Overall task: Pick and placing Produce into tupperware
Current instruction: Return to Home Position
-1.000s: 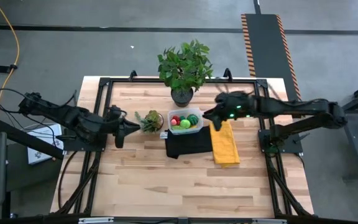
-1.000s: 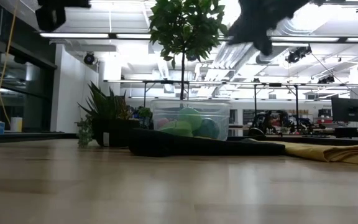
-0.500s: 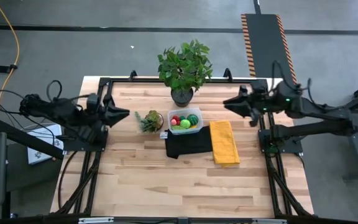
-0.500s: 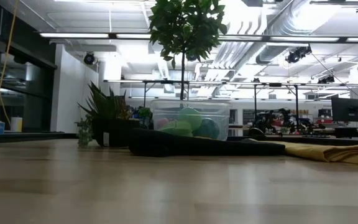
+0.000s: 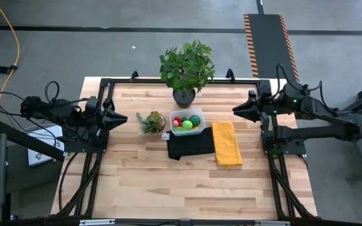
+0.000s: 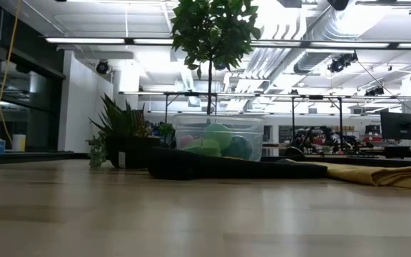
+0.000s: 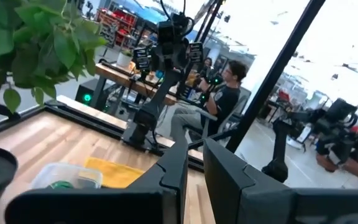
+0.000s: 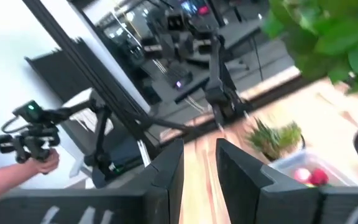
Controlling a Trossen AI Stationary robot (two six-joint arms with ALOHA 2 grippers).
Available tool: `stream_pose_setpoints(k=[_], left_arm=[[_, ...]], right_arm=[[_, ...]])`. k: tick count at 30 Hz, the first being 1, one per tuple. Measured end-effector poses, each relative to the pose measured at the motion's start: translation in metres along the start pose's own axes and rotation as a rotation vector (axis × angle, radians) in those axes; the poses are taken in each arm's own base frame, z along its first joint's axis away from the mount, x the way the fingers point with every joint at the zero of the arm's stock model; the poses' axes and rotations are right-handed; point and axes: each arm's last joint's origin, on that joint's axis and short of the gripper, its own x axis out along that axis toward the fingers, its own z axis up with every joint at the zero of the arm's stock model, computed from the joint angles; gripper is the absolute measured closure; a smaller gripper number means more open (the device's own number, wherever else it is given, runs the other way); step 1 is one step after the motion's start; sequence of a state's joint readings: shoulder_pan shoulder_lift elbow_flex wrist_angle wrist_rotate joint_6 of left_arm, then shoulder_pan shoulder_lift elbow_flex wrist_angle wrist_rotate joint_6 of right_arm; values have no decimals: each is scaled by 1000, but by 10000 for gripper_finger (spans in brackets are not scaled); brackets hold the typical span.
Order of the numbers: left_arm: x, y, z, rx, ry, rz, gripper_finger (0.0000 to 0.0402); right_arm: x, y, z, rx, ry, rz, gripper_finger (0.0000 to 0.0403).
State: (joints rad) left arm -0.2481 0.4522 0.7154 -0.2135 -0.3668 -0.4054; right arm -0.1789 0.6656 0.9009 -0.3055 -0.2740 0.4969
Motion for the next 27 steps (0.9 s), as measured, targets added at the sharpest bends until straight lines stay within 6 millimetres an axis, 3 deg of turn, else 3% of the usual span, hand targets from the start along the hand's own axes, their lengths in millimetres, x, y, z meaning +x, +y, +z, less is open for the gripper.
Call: stream_pose_setpoints(k=[15,27], left_arm=[[3,24,-57,-152,-124,-57,360],[-8,35,-75,-120,-149,-61,360]], right_arm=[[-5,0,-2,-4,23,54,318],[-21,-25,-63,185,-218,266,318]])
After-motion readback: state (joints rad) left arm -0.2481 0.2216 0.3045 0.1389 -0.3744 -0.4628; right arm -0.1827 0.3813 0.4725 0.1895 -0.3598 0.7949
